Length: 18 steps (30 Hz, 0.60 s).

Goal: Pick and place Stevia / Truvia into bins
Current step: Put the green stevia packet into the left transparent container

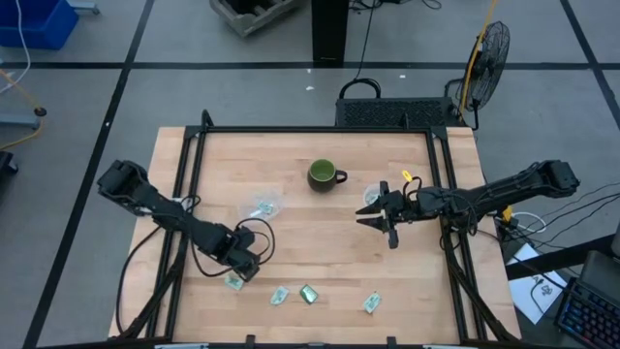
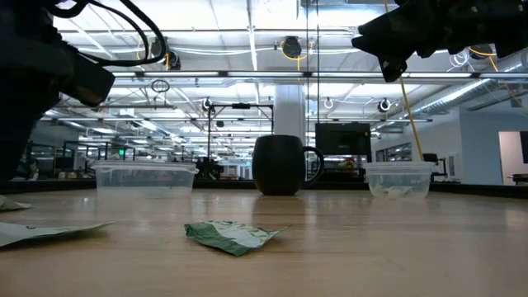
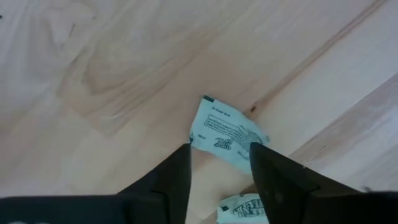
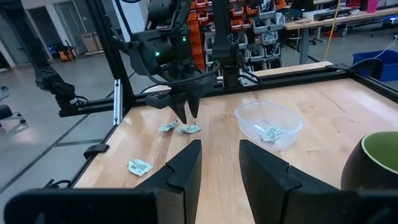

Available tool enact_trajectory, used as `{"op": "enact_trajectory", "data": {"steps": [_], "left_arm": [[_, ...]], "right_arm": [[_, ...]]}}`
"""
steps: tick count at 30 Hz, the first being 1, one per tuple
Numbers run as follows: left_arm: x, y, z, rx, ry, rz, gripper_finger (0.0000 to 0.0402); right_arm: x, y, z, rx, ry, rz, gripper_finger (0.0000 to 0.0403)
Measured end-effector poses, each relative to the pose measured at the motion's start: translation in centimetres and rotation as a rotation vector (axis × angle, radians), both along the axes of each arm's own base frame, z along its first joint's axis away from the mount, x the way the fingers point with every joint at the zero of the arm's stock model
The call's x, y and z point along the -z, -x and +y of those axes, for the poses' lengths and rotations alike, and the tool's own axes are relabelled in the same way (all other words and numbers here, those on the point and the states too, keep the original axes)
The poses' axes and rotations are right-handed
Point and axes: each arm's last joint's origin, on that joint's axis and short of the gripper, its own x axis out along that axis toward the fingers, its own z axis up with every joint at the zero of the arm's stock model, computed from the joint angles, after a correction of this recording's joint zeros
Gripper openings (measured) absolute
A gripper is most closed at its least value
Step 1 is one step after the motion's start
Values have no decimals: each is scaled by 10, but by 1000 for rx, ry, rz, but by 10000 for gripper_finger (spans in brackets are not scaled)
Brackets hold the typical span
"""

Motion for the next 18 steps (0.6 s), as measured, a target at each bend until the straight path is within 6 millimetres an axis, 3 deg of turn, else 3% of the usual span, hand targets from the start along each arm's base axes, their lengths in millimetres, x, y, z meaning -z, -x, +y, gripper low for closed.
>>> {"op": "enact_trajectory", "data": {"steps": [6, 18], "left_arm": [[0, 1, -3, -50, -52, -42, 206], [16, 5, -18, -102, -122, -23, 209]], "right_arm": [[0, 0, 0, -1, 0, 0, 100], [0, 0, 0, -2, 1, 0, 100]]}}
